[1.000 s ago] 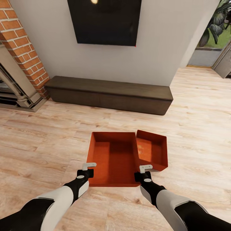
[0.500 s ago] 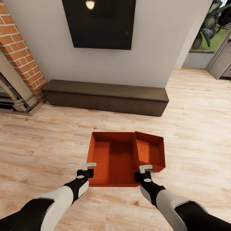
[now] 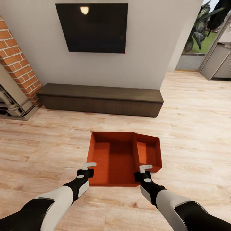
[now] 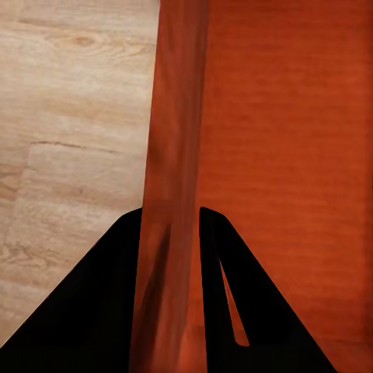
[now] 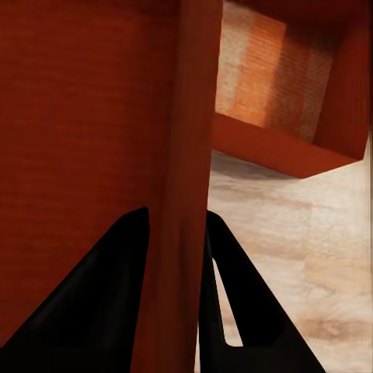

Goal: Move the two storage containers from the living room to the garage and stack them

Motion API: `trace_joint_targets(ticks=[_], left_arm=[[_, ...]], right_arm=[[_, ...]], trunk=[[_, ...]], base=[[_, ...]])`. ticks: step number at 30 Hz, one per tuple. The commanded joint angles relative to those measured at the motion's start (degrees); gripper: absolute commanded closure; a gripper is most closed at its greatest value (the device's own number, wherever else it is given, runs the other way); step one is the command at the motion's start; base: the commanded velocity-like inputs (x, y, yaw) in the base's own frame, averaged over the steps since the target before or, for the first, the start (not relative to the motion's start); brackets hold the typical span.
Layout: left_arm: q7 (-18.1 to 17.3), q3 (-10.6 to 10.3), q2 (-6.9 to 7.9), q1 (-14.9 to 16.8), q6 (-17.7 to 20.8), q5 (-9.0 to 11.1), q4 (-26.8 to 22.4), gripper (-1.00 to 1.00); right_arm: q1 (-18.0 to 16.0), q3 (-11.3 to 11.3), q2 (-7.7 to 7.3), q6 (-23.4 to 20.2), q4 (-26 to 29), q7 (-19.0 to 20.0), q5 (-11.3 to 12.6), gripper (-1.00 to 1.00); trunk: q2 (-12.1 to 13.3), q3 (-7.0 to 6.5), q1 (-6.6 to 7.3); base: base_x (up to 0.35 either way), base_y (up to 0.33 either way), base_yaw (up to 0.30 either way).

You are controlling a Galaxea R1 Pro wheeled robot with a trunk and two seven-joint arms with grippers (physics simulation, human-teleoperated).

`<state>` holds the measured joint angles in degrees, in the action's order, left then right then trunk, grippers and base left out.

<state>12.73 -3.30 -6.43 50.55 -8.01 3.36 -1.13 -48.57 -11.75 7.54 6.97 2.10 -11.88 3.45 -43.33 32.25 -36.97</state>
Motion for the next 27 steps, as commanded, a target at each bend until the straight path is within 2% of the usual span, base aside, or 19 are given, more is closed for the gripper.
trace_joint_targets(ticks=[1,27], left_arm=[[1.1,1.4,0.0,0.1,-0.3,-0.1,-0.2,1.0],[1.1,1.4,0.07,0.1,-0.3,0.0,0.0,1.0]], right_arm=[[0.0,0.4,0.11,0.2,-0.3,-0.3,1.3,1.0],[0.0,0.4,0.11,0.2,-0.3,-0.3,1.3,1.0]], trunk=[[0.0,-0.04,-0.01],[0.0,-2.37,-0.01]], base=[[0.0,0.0,-0.115],[0.0,0.0,-0.118]])
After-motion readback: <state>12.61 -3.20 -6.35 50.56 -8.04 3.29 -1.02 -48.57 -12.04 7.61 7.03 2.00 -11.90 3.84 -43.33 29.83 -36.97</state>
